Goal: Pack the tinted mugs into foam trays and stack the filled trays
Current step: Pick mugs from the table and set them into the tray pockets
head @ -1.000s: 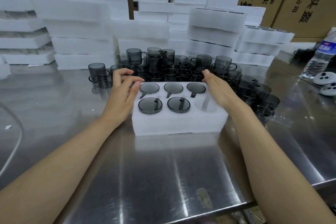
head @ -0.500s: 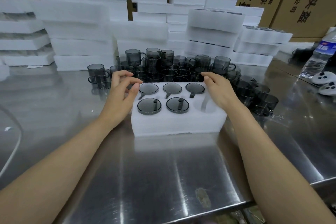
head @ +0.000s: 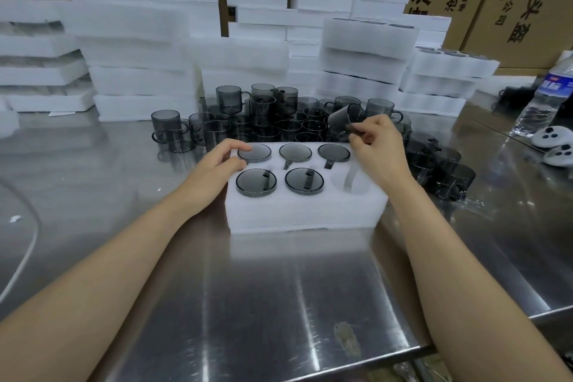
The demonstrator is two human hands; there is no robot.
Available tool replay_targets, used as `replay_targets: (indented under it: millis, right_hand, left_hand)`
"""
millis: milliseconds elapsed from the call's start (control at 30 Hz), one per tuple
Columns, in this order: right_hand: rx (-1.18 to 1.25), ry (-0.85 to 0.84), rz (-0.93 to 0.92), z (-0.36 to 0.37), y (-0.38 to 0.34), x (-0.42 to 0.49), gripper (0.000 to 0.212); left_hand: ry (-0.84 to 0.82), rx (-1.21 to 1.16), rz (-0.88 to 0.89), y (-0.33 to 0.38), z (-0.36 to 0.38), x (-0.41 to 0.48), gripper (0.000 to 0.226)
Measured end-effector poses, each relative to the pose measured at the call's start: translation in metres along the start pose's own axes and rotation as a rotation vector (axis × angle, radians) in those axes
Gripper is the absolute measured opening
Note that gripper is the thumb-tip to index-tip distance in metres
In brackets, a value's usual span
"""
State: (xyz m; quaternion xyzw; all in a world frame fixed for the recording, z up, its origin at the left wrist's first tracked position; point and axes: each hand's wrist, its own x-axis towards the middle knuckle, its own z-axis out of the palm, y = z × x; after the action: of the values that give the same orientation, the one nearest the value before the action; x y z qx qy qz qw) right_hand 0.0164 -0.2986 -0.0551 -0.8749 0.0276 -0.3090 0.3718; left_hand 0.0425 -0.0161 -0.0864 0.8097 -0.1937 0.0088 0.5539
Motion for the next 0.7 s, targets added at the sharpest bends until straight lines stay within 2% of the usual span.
replay_targets:
  millis: [67, 133, 333, 433, 500, 600, 700]
  right_hand:
    - [0.045, 0.095, -0.041, -0.003, -0.004, -0.001, 0.02]
    - [0.146, 0.161, -0.055, -0.007, -0.009, -0.003, 0.016]
    - [0.547, 0.198, 0.057, -0.014, -0.025, -0.008, 0.005]
    - [0.721, 0.093, 0.145, -0.017, -0.031, -0.01, 0.006]
    - [0.896, -0.037, 0.209, -0.019, -0.032, -0.011, 0.012]
    - [1.222, -0.214, 0.373, -0.021, -0.037, -0.012, 0.018]
    - [1.5, -0.248, 0.539, -0.022, -0.043, -0.012, 0.034]
  left_hand:
    - [0.034, -0.045, 0.003, -0.003, 0.002, 0.002, 0.02]
    - [0.074, -0.041, 0.019, -0.005, 0.002, 0.005, 0.03]
    - [0.235, -0.012, 0.051, -0.012, -0.002, 0.012, 0.043]
    - [0.236, -0.026, 0.049, -0.014, -0.002, 0.012, 0.042]
    - [0.228, -0.113, 0.033, -0.012, -0.003, 0.011, 0.04]
    - [0.064, -0.169, -0.026, -0.01, -0.007, 0.01, 0.041]
    - [-0.017, -0.13, -0.057, -0.007, -0.01, 0.006, 0.041]
